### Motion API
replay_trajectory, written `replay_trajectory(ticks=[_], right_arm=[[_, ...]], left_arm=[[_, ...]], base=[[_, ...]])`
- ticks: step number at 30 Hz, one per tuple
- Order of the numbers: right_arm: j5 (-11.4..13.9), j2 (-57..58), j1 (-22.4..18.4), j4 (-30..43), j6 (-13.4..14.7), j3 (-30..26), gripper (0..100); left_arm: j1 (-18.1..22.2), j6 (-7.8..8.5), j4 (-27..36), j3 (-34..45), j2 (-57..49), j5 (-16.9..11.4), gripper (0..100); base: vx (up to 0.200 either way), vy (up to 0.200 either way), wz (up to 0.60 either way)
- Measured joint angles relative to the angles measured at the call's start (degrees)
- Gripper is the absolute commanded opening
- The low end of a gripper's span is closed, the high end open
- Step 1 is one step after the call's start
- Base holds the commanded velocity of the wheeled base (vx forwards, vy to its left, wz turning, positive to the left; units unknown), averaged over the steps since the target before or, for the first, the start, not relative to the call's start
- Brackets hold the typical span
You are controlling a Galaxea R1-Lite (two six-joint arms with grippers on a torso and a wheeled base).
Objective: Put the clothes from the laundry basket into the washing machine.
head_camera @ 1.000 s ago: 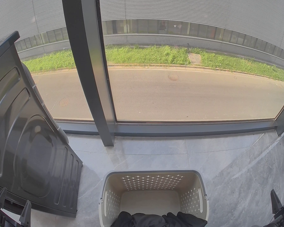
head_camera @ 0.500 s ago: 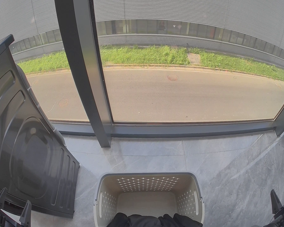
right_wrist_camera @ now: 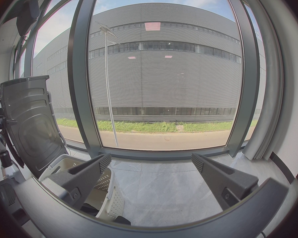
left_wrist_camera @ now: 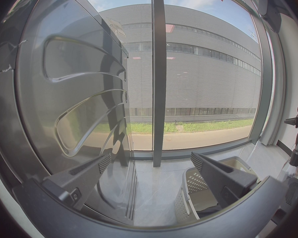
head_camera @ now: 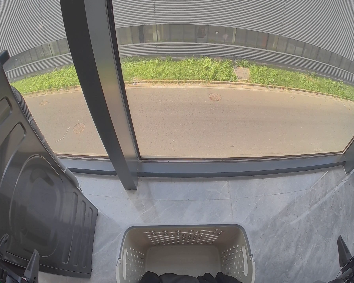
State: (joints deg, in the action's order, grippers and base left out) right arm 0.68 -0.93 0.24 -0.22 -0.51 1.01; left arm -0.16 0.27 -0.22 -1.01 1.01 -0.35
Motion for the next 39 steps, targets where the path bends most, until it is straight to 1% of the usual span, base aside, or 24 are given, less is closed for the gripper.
replay_trajectory(ticks=[31,39], right_arm=[[0.0,0.0,0.0,0.0,0.0,0.0,100],[0.1,0.0,0.0,0.0,0.0,0.0,100]], left_arm=[[0.0,-0.02,0.0,0.0,0.0,-0.1,100],[0.0,-0.02,0.0,0.0,0.0,-0.2,100]], base=[[0.0,0.0,0.0],[-0.2,0.0,0.0]])
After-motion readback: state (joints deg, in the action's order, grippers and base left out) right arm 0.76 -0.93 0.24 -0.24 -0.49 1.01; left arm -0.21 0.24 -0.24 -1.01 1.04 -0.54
